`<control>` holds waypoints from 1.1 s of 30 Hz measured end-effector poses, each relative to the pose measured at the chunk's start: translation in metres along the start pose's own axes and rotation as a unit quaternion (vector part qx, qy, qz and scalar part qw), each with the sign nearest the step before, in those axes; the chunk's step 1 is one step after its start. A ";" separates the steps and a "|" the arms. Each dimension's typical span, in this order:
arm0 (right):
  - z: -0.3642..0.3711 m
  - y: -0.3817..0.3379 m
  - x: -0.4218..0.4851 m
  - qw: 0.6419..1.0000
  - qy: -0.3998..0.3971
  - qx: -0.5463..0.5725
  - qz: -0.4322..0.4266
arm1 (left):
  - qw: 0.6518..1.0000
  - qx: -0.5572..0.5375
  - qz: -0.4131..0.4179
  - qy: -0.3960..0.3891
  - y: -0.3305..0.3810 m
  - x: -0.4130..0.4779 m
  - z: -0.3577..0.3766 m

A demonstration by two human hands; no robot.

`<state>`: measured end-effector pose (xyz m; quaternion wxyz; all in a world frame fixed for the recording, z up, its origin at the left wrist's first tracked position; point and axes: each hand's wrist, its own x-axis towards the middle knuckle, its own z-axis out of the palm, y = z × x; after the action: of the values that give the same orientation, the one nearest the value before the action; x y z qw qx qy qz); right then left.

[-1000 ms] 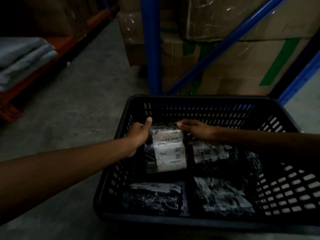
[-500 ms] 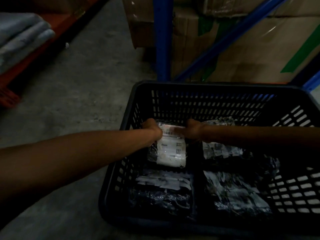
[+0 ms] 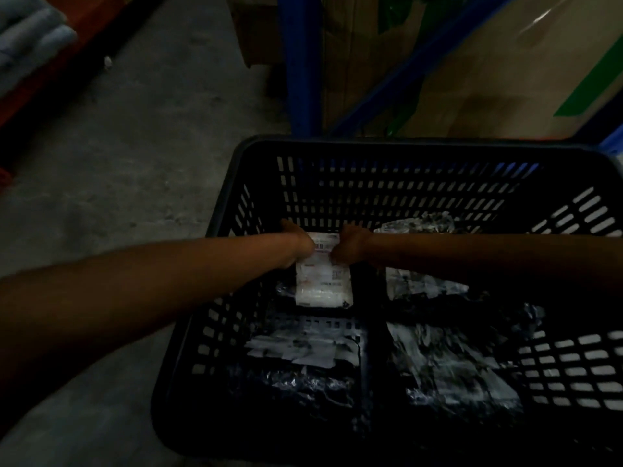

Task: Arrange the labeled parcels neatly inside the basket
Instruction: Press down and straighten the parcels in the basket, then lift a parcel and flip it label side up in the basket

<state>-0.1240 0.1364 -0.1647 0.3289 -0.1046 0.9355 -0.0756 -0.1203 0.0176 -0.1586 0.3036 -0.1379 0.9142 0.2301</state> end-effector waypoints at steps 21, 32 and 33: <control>0.069 0.025 -0.160 0.911 0.042 0.032 -0.410 | 0.811 0.495 0.220 -0.221 -0.067 -0.171 -0.015; 0.008 0.049 -0.183 0.825 0.113 0.525 -0.176 | 0.951 -0.192 0.198 -0.141 -0.029 -0.159 -0.106; -0.004 0.043 -0.175 0.785 0.129 0.590 -0.140 | 0.938 -0.274 0.171 -0.130 -0.025 -0.157 -0.105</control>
<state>0.0008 0.2215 -0.0661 0.1885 -0.0090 0.7176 -0.6704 -0.0402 -0.0389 0.0043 0.3265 -0.0263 0.7782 0.5359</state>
